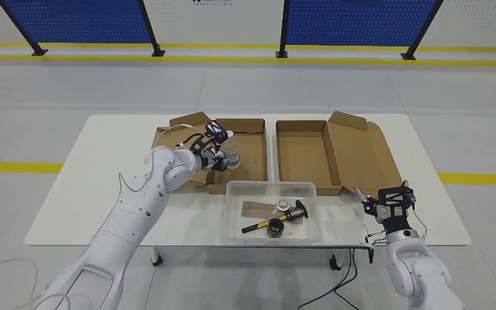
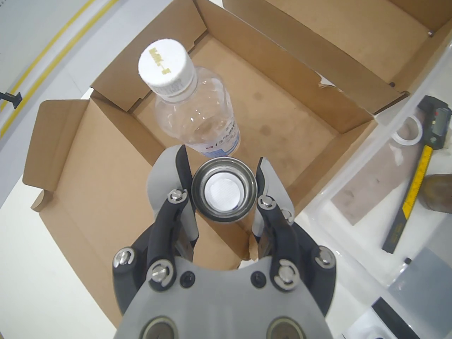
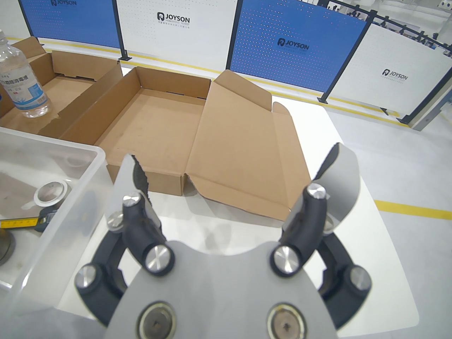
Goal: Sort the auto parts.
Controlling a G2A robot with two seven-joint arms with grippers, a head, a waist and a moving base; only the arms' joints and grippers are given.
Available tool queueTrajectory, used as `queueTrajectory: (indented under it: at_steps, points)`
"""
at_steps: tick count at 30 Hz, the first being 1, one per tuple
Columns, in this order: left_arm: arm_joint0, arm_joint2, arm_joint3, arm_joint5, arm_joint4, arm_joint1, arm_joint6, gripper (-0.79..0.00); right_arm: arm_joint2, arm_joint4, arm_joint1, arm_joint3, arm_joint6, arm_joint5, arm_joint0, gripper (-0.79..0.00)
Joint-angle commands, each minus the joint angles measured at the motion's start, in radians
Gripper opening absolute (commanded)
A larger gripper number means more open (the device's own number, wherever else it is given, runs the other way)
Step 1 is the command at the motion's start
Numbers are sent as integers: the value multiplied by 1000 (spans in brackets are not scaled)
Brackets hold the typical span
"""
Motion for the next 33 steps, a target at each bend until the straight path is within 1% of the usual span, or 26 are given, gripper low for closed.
queueTrajectory:
  at_steps: [1, 5, 6, 8, 9, 11, 12, 13, 14, 16, 19, 21, 23, 27, 30, 33]
  points:
    - [-13, 20, 46, 7, 5, -8, 7, -785, 0, 0, 0, 0, 0, 0, 0, 0]
    - [-30, 48, 111, 3, -3, -23, 24, -785, 0, 0, 0, 0, 0, 0, 0, 0]
    - [-33, 54, 124, 2, -5, -27, 29, -773, 0, 0, 0, 0, 0, 0, 0, 0]
    - [-39, 65, 149, 2, -4, -33, 38, -616, 0, 0, 0, 0, 0, 0, 0, 0]
    - [-43, 69, 160, -2, -9, -36, 44, -517, 0, 0, 0, 0, 0, 0, 0, 0]
    - [-51, 79, 175, -3, -6, -42, 53, -416, 0, 0, 0, 0, 0, 0, 0, 0]
    - [-53, 83, 179, -2, -6, -45, 55, -283, 0, 0, 0, 0, 0, 0, 0, 0]
    - [-57, 87, 180, -2, -2, -47, 54, -89, 0, 0, 0, 0, 0, 0, 0, 0]
    - [-62, 89, 181, 0, 1, -49, 55, 0, 0, 0, 0, 0, 0, 0, 0, 0]
    - [-70, 87, 179, 1, 2, -50, 53, 0, 0, 0, 0, 0, 0, 0, 0, 0]
    - [-73, 76, 154, 4, 3, -48, 43, 0, 0, 0, 0, 0, 0, 0, 0, 0]
    - [-69, 61, 128, 11, 4, -43, 37, 0, 0, 0, 0, 0, 0, 0, 0, 0]
    - [-57, 41, 79, 20, 2, -36, 30, 0, 0, 0, 0, 0, 0, 0, 0, 0]
    - [2, -17, -60, 26, -18, -15, -3, 0, 0, 0, 0, 0, 0, 0, 0, 0]
    - [87, -74, -208, 16, -82, 4, -51, 0, 0, 0, 0, 0, 0, 0, 0, 0]
    - [171, -107, -358, -13, -124, 22, -160, 0, 0, 0, 0, 0, 0, 0, 0, 0]
